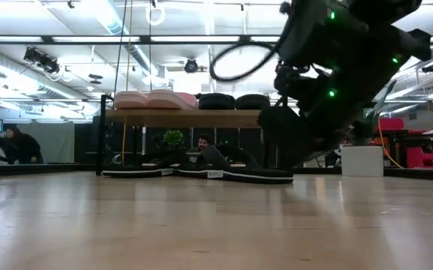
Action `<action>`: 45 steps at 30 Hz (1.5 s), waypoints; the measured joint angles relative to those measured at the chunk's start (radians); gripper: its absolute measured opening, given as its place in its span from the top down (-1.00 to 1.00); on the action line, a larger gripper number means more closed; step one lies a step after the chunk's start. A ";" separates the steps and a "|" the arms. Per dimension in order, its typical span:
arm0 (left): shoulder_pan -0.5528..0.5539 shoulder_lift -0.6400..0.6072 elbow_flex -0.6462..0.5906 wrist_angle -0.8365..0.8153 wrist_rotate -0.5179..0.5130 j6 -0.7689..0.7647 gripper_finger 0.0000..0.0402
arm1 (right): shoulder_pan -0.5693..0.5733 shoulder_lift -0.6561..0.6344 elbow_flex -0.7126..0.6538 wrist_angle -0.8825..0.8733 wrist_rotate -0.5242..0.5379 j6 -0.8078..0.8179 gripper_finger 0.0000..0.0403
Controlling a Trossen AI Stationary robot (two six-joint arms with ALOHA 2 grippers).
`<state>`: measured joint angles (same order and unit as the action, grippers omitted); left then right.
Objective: Pick and place slides into the shelf
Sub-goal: Move the black slipper under the shelf
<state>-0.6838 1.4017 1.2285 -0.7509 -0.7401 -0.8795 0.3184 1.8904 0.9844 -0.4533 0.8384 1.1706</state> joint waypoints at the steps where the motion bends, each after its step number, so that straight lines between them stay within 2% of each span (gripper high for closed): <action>1: -0.002 0.000 0.000 0.000 0.000 0.000 0.92 | -0.006 0.000 0.000 -0.015 -0.003 0.017 0.99; 9: -0.005 0.000 0.000 0.000 0.000 -0.022 0.86 | -0.041 -0.001 -0.041 0.068 -0.052 0.032 0.99; 15: -0.005 0.000 0.000 0.000 0.000 -0.027 0.93 | -0.056 -0.001 -0.042 0.127 -0.072 0.000 0.99; 21: -0.005 0.000 0.000 0.001 0.000 -0.027 0.97 | -0.059 0.000 -0.043 0.332 -0.138 -0.155 0.99; 28: -0.005 0.000 0.000 0.002 0.000 -0.027 0.89 | -0.091 0.000 -0.043 0.526 -0.222 -0.342 0.99; 36: -0.002 0.000 0.000 0.008 0.000 -0.027 0.96 | -0.097 0.000 -0.043 0.611 -0.269 -0.546 0.99; 41: 0.002 0.000 0.000 0.008 0.000 -0.027 0.95 | -0.142 0.000 -0.043 0.669 -0.484 -0.638 0.98; 45: 0.002 0.000 0.000 0.008 0.000 -0.027 0.88 | -0.162 0.001 -0.039 0.666 -0.473 -0.734 0.95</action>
<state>-0.6815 1.4021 1.2289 -0.7429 -0.7403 -0.9066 0.1560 1.8912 0.9451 0.2123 0.3655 0.4368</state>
